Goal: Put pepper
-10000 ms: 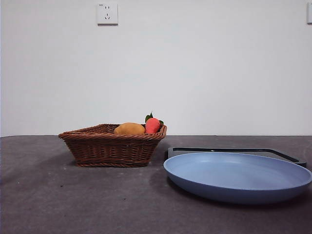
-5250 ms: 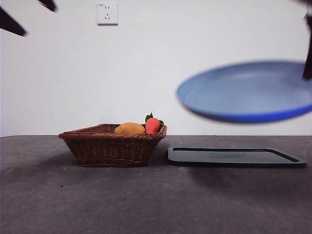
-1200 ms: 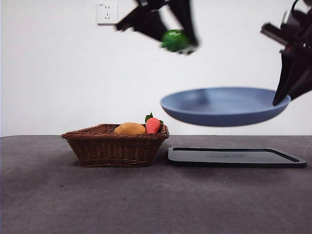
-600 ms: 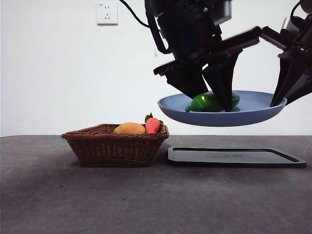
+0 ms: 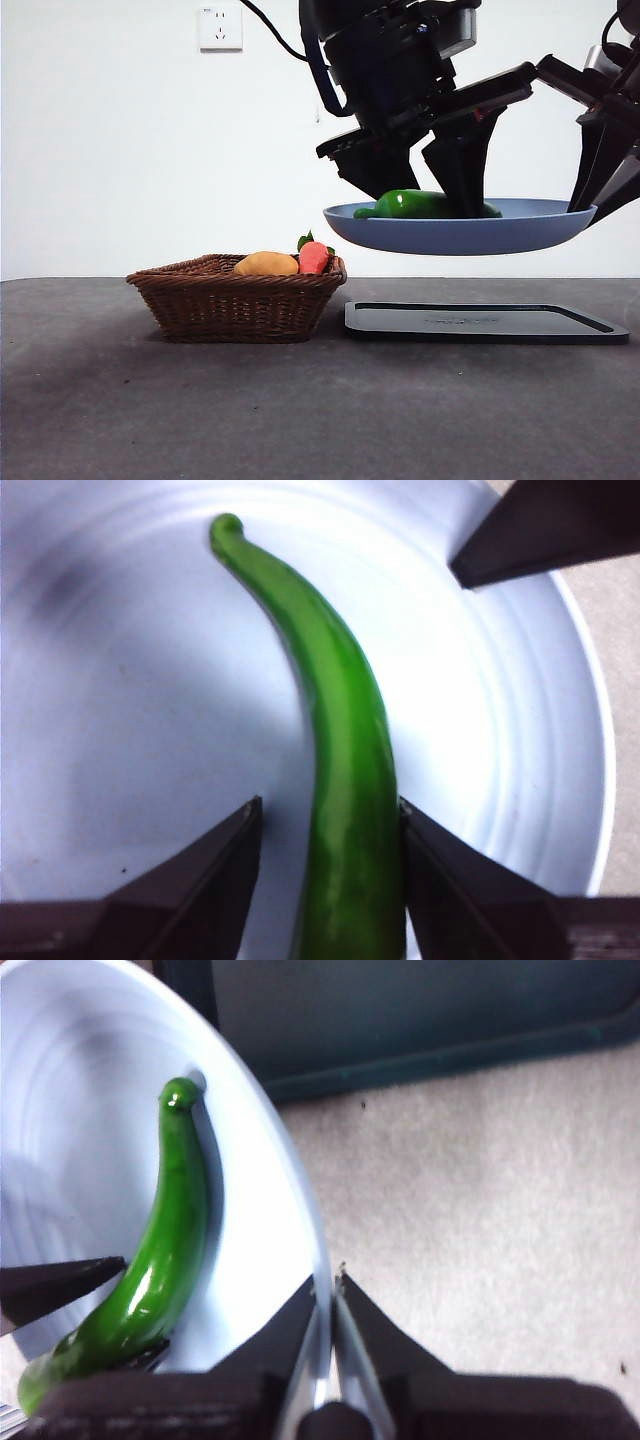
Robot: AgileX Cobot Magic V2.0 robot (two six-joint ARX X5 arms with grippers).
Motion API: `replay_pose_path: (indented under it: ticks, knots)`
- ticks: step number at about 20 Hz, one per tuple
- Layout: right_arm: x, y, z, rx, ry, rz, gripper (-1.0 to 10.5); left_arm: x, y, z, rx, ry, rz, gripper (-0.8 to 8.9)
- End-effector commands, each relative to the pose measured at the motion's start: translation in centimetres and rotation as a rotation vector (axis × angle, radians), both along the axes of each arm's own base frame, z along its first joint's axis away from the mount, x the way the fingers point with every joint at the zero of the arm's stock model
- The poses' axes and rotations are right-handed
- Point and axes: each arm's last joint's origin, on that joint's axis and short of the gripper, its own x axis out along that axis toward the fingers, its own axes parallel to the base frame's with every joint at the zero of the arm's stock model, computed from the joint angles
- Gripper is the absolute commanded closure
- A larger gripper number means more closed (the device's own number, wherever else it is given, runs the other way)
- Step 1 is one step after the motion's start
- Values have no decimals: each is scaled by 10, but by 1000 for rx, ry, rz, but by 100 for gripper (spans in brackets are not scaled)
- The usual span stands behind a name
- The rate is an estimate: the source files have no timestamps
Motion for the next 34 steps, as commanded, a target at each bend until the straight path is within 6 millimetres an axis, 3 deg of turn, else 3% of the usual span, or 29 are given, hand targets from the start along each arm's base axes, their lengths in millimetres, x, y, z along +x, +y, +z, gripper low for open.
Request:
replay_pose_path:
  ticks: [1, 7, 11, 17, 22, 27, 30, 34]
  knots:
    - [2, 1, 1, 19, 15, -20, 941, -3, -5, 6, -19, -19, -25, 580]
    - [0, 0, 0, 26, 60, -62, 941, -13, 8, 43, -89, -72, -26, 580]
    - [7, -4, -3, 25, 54, -128, 941, -28, 28, 78, -122, -120, -45, 580]
    - [35, -27, -25, 57, 55, -254, 942, -66, 79, 148, -255, -229, -41, 581]
    - [73, -47, -44, 58, 44, -312, 942, -101, 124, 191, -363, -316, -38, 581]
    - [106, -50, -62, 48, 51, -296, 941, -119, 148, 208, -413, -353, -36, 581]
    - [112, -50, -74, 43, 65, -291, 941, -120, 150, 209, -415, -353, -35, 581]
    - [112, -50, -76, 19, 49, -256, 941, -120, 150, 209, -413, -352, -34, 581]
